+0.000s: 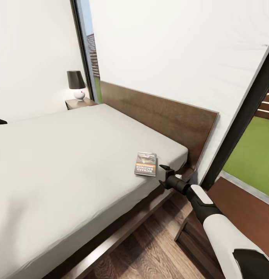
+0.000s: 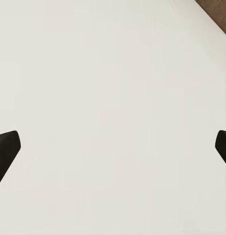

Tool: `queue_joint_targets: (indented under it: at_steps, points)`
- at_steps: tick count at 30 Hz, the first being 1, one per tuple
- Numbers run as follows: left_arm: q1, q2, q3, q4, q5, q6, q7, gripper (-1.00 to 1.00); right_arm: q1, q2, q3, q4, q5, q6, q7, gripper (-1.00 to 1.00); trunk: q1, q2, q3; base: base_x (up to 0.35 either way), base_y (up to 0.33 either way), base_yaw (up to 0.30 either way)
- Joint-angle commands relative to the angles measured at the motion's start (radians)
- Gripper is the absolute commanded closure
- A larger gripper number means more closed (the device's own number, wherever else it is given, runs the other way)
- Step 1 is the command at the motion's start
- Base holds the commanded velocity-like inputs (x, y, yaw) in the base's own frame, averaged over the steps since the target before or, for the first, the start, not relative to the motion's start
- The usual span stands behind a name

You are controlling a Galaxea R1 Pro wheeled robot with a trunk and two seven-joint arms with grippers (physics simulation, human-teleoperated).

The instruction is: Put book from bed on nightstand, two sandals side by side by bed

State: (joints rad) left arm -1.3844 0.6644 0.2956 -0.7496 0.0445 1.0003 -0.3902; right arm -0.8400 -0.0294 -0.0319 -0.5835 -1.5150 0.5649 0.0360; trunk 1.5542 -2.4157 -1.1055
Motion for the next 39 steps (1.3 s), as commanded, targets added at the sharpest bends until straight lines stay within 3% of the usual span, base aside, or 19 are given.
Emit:
queue_joint_targets:
  at_steps: [1, 39]
  points:
    - [-0.001, 0.000, 0.002, 0.000, 0.004, 0.006, 0.001, -1.00, -0.001, 0.000, -0.003, 0.001, 0.002, 0.006, 0.002, -1.00, 0.000, 0.000, -0.001, 0.021, 0.000, 0.000]
    - [-0.001, 0.000, 0.002, -0.001, 0.004, 0.005, 0.001, -1.00, -0.001, 0.005, 0.003, 0.001, 0.010, 0.011, -0.027, -1.00, 0.000, 0.000, -0.001, 0.022, 0.021, 0.000]
